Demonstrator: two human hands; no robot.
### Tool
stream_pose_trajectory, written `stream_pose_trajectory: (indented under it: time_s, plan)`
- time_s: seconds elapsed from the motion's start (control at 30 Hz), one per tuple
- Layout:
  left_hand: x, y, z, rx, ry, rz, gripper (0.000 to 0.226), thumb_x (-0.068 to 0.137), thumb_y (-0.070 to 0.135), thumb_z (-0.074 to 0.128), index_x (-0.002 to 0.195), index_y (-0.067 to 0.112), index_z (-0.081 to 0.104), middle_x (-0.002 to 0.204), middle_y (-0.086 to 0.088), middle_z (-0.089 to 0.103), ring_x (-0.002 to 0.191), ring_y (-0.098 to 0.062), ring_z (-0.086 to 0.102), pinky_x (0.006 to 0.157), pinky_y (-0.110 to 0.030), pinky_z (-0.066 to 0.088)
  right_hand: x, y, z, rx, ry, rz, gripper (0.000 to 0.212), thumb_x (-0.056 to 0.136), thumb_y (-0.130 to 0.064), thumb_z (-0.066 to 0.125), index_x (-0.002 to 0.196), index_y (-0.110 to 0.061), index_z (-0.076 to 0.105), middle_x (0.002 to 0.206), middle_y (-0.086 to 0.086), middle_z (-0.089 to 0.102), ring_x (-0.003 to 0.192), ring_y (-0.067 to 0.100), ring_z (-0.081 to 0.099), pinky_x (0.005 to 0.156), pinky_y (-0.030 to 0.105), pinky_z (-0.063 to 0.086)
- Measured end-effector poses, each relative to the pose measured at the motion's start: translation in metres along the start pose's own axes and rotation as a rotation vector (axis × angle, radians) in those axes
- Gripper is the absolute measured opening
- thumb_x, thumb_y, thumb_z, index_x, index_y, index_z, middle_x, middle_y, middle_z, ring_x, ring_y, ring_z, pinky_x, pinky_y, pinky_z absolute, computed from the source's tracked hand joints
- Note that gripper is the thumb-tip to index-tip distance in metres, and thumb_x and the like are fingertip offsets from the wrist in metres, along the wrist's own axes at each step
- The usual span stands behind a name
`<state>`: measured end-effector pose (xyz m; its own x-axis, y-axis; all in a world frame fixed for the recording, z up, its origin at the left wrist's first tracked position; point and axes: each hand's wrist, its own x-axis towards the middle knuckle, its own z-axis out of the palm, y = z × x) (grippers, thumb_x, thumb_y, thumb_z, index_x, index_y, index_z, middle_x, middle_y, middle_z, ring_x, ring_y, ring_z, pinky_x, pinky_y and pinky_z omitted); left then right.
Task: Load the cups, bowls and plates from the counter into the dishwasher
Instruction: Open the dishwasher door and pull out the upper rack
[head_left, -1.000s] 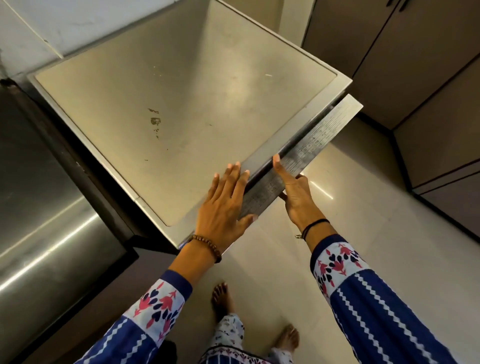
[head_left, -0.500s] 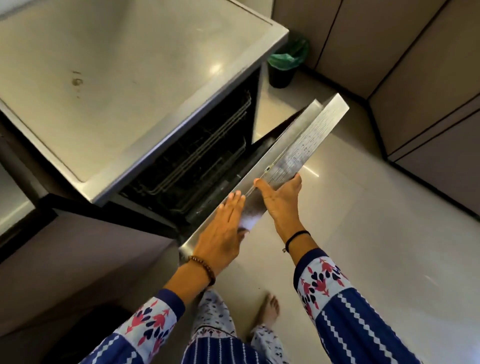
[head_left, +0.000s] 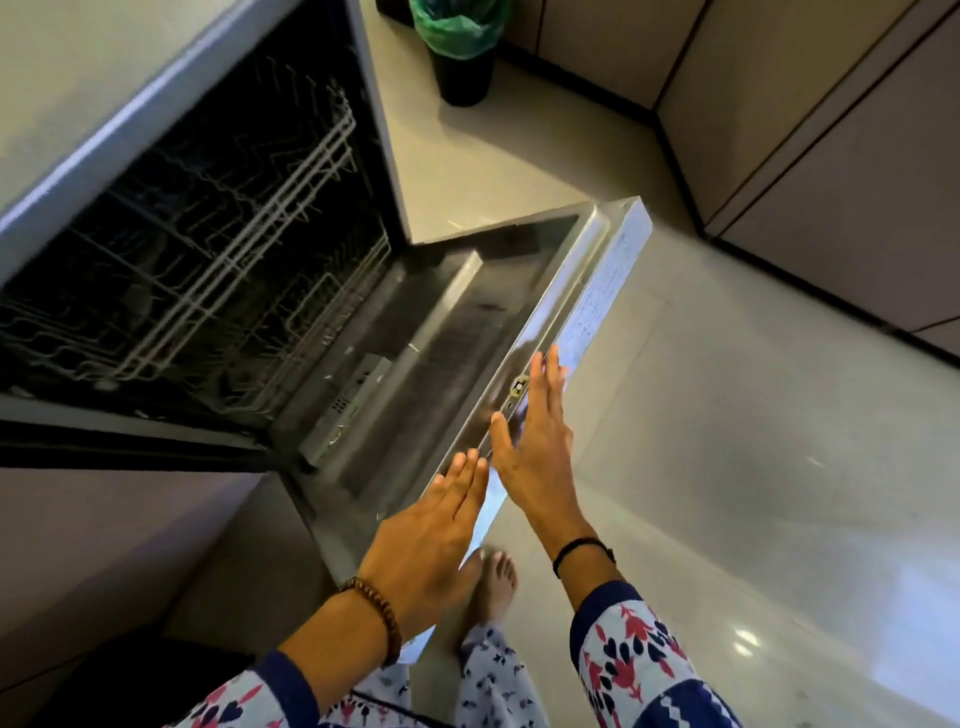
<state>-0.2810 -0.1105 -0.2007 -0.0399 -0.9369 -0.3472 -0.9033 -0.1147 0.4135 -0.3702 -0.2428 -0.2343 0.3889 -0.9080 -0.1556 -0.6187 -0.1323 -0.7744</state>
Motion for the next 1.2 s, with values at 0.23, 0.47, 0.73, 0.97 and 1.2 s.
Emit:
stream_pose_trajectory:
  time_s: [0.23,0.47,0.73,0.97,1.2]
  plan:
    - [0.028,0.029,0.034,0.062,-0.182,0.058,0.07,0.101,0.047,0.019,0.151,0.014,-0.015,0.157,-0.001,-0.018,0.145,-0.008,-0.01,0.116,-0.022,0.018,-0.014,0.084,-0.002,-0.106,-0.062,-0.053,0.075,0.105,-0.033,0.044,0.159,-0.025,-0.006,0.162,-0.016,-0.026,0.152,0.009,-0.016,0.116,0.027,0.016]
    - [0.074,0.025,0.103,0.122,-0.218,0.241,0.066,0.086,0.022,0.06,0.145,0.002,0.037,0.151,-0.016,0.036,0.139,-0.025,0.038,0.112,-0.036,0.033,-0.023,0.17,-0.01,-0.434,-0.142,0.01,0.075,0.099,-0.056,0.027,0.161,-0.022,0.003,0.167,-0.001,-0.013,0.154,0.03,0.003,0.113,0.053,0.037]
    - [0.111,-0.011,0.174,0.322,-0.287,0.401,0.069,0.1,0.033,0.038,0.153,0.004,0.005,0.16,-0.013,-0.002,0.149,-0.025,-0.002,0.122,-0.041,0.012,-0.025,0.241,0.005,-0.736,-0.244,0.097,0.07,0.104,-0.046,0.038,0.16,-0.014,0.011,0.168,0.011,0.0,0.152,0.041,0.01,0.115,0.055,0.03]
    - [0.158,-0.022,0.261,0.363,-0.447,0.447,0.071,0.102,0.031,0.033,0.151,0.007,-0.013,0.158,-0.013,-0.02,0.147,-0.025,-0.016,0.122,-0.04,-0.003,-0.01,0.315,0.039,-0.834,-0.429,0.213,0.076,0.104,-0.041,0.04,0.159,-0.011,-0.003,0.167,0.009,-0.011,0.153,0.039,-0.003,0.121,0.052,0.02]
    - [0.201,-0.042,0.325,0.307,-0.583,0.443,0.07,0.1,0.02,0.037,0.153,0.01,-0.008,0.16,-0.009,-0.017,0.148,-0.022,-0.012,0.122,-0.04,-0.001,0.014,0.373,0.072,-0.799,-0.59,0.322,0.087,0.1,-0.039,0.052,0.159,-0.013,-0.006,0.167,0.003,-0.016,0.15,0.04,0.015,0.113,0.05,0.034]
